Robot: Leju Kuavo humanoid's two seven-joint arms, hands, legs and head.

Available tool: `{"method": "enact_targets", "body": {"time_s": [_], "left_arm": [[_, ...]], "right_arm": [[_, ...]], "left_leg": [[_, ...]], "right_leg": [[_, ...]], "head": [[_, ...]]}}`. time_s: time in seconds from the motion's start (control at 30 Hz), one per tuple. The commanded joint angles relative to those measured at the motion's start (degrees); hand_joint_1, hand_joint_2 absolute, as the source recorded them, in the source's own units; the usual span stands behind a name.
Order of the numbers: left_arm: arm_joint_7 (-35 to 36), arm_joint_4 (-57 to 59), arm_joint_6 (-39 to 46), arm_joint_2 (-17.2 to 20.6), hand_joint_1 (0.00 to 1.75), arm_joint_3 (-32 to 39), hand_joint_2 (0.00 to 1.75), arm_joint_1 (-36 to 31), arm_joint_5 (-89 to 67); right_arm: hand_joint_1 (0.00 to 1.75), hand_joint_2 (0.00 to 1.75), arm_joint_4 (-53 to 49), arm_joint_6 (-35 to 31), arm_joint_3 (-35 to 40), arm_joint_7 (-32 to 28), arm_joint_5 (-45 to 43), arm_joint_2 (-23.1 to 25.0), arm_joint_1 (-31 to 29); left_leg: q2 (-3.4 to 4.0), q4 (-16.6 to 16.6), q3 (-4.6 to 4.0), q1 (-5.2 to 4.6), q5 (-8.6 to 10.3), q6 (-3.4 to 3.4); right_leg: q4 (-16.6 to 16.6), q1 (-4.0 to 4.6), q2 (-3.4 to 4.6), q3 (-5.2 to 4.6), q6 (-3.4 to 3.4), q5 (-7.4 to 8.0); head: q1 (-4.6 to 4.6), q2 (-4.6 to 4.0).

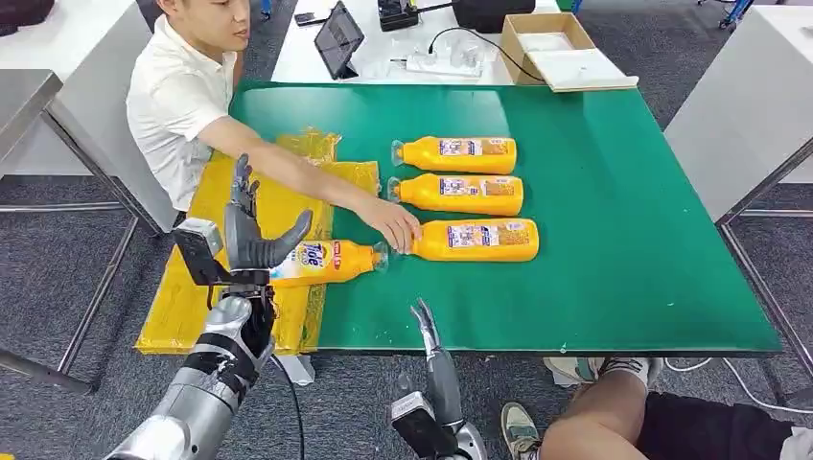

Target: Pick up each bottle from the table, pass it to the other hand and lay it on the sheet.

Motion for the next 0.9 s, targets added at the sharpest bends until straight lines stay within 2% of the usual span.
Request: {"method": "enact_targets", "body": {"time_s": [0.03, 0.07, 0.13, 0.8, 0.9], "left_arm": [[0.76, -14.25, -2.37, 0.69, 0.00, -5.76, 1.75, 4.98, 2.89], [0.98, -16.04, -2.48, 0.63, 0.00, -6.60, 1.75, 6.04, 3.52], [1.57, -17.58, -1.76, 0.89, 0.00, -7.70, 1.75, 6.90, 4.07], [1.57, -17.29, -1.73, 1.11, 0.00, -7.65, 1.75, 6.68, 4.12], [1.57, -17.29, -1.73, 1.11, 0.00, -7.65, 1.75, 6.68, 4.12]], "right_arm": [[0.00, 0.00, 3.82, -1.18, 2.41, -1.83, 0.32, -1.88, -1.78], [0.00, 0.00, 1.85, -5.02, 3.10, -2.03, 3.79, -3.75, -1.74], [0.00, 0.00, -0.50, -3.63, 1.76, -1.60, 4.05, -5.13, -1.33], [0.00, 0.00, -0.46, -3.47, 1.82, -1.52, 4.23, -4.91, -1.24], [0.00, 0.00, -0.46, -3.47, 1.82, -1.52, 4.23, -4.91, -1.24]], "left_leg": [[0.08, -0.02, 0.07, 0.01, -0.03, -0.03], [0.11, -0.02, 0.14, 0.03, -0.07, -0.06], [0.04, -0.04, 0.06, -0.01, -0.02, -0.02], [0.06, -0.03, 0.10, 0.00, -0.04, -0.04], [0.16, -0.04, 0.35, 0.07, -0.17, -0.12]], "right_leg": [[-0.02, 0.01, 0.02, 0.06, -0.04, -0.02], [-0.04, 0.04, 0.02, 0.14, -0.07, -0.05], [-0.05, -0.01, -0.01, 0.06, -0.03, -0.02], [-0.03, 0.01, -0.01, 0.09, -0.05, -0.04], [-0.06, 0.09, 0.01, 0.34, -0.15, -0.14]], "head": [[0.00, 0.00], [0.00, 0.00], [0.00, 0.00], [0.00, 0.00], [0.00, 0.00]]}}
